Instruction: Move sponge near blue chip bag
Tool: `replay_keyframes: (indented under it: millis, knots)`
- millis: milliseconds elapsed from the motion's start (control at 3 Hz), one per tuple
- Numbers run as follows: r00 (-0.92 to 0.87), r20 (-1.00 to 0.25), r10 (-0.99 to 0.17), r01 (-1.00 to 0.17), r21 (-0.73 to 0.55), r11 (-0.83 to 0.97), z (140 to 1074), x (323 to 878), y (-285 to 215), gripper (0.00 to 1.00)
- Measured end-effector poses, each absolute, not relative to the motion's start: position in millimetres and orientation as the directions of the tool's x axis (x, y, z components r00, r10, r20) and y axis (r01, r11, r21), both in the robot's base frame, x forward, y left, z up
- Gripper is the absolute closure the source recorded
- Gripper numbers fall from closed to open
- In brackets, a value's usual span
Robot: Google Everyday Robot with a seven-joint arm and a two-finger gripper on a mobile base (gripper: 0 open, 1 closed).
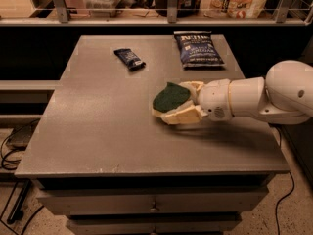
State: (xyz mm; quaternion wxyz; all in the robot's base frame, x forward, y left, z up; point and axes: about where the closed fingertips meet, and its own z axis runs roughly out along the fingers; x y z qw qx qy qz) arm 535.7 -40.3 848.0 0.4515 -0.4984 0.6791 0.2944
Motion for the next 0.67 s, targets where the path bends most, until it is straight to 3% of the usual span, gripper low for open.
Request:
replay_keyframes:
  millis: [333, 667]
  knots:
    - [-0.140, -0.902, -0.408, -0.916, -0.038, 0.398, 866, 545, -59, 0.87]
    - [-0.200, -0.889, -0.412, -0.871, -0.031, 0.490, 877, 562, -97, 1.00]
